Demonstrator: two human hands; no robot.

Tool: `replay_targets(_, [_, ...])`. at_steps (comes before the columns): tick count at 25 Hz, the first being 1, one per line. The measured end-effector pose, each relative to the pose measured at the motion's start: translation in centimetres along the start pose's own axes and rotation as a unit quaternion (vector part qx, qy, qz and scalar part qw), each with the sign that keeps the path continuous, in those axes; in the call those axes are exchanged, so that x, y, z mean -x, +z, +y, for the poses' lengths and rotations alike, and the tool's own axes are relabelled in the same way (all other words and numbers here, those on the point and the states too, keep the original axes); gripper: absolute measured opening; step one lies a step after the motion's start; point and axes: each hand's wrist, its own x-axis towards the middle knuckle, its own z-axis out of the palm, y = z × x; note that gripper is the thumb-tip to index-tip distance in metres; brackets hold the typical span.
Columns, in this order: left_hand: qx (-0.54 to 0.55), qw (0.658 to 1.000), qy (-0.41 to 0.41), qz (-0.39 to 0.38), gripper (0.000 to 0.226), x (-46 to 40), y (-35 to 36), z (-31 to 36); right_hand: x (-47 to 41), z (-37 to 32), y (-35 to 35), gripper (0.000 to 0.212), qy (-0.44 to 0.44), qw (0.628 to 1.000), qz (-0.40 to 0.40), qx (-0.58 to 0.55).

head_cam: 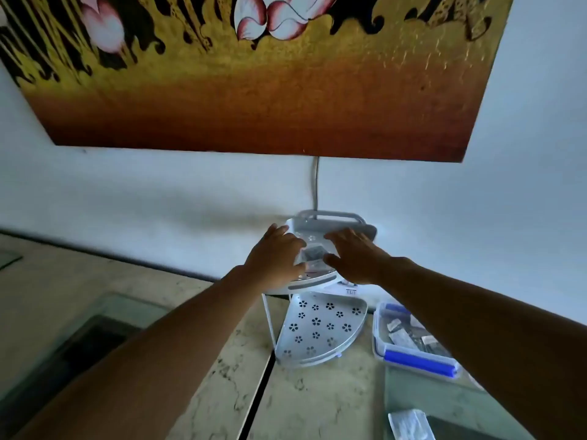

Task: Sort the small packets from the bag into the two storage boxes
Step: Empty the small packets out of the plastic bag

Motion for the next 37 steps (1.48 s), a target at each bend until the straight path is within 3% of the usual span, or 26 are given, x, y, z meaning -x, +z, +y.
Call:
replay_targets(4, [0.075, 0.997, 0.019, -0.024, 0.032, -1.0, 1.1, -0.9, -1.5, 0.3, 1.3, 0.028, 0.007, 0.999, -0.013, -0.048])
replay_targets(7, [0.131, 0.989, 0.019, -0.07, 0.022, -1.5, 1.7, -1.4, -2.2, 0.6, 2.3, 0.033, 0.011, 0.999, -0.01, -0.049])
replay_targets(10, [0.138, 0.989, 0.012, -0.06, 0.018, -1.7, 2.1, -1.6, -2.6, 0.6, 2.5, 0.034, 0.033, 0.997, -0.001, -0.072])
replay_targets(13, [0.15, 0.988, -0.002, -0.035, 0.024, -1.7, 2.6, -1.3, -2.5, 0.5, 2.6, 0.021, 0.04, 0.992, 0.031, -0.116])
replay_targets(19, [0.24, 0.97, -0.015, 0.042, 0.021, -1.4, -1.3, 1.2, 0.3, 0.0, -1.0, 0.023, 0.03, 0.978, 0.115, -0.173])
replay_targets(25, [0.296, 0.955, -0.004, 0.002, 0.032, 1.4, -6.8, 7.1, 8.6, -0.6, -6.8, 0.023, -0.016, 0.98, 0.139, -0.142])
replay_targets(30, [0.381, 0.924, -0.012, -0.028, 0.036, 5.7, -8.9, 13.2, 16.8, -1.2, -10.2, 0.011, 0.004, 0.986, 0.115, -0.117])
replay_targets(33, [0.411, 0.911, -0.008, -0.033, 0.041, 8.6, -9.5, 16.3, 21.9, -2.1, -11.2, 0.017, 0.003, 0.99, 0.101, -0.099])
replay_targets(37, [0.479, 0.878, 0.02, -0.007, 0.015, 12.2, -8.3, 19.2, 27.0, -2.3, -11.2, 0.02, 0.041, 0.985, 0.104, -0.133])
